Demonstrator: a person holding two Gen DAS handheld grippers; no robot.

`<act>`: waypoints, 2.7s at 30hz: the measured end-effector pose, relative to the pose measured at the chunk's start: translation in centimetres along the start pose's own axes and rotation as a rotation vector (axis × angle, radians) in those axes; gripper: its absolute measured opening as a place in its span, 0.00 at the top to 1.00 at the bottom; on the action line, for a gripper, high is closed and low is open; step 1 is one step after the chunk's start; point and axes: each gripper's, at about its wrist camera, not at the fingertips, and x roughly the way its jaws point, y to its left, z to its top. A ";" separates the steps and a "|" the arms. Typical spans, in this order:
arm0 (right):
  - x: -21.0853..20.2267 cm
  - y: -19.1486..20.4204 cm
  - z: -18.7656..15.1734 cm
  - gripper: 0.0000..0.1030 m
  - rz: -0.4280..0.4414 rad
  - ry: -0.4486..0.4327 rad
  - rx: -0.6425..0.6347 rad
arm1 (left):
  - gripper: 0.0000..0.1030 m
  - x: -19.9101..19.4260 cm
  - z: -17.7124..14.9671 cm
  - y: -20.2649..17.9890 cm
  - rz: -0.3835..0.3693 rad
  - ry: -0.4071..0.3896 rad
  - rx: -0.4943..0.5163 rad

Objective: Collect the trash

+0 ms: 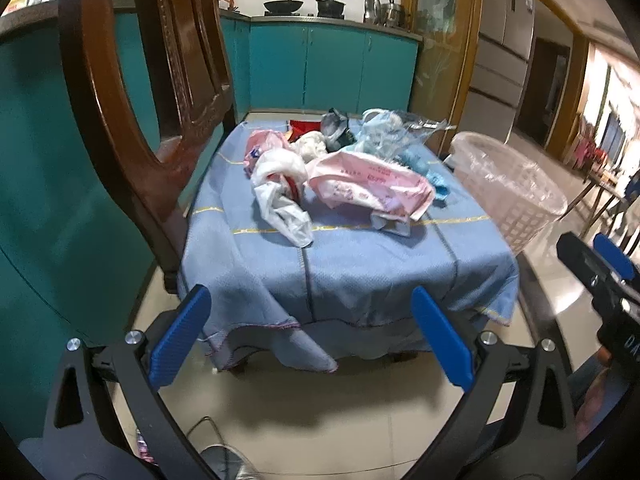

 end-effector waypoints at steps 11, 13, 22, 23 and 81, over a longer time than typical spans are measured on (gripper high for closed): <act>-1.2 1.3 -0.4 0.02 0.072 -0.085 -0.066 | 0.03 -0.2 -0.7 0.0 0.032 -0.094 0.037; -1.0 1.3 -0.3 0.02 0.089 -0.061 -0.068 | 0.03 0.1 -0.7 -0.2 0.017 -0.077 0.044; 2.1 -2.4 0.2 0.02 0.126 0.098 0.089 | 0.04 4.7 2.9 -0.6 0.057 0.086 0.125; 2.6 -2.8 0.5 0.02 0.128 0.117 0.091 | 0.04 5.5 3.9 -0.5 0.042 0.097 0.122; 11.3 -1.3 10.8 0.80 0.317 0.162 -0.075 | 0.96 7.3 12.3 2.5 -0.114 -0.066 -0.074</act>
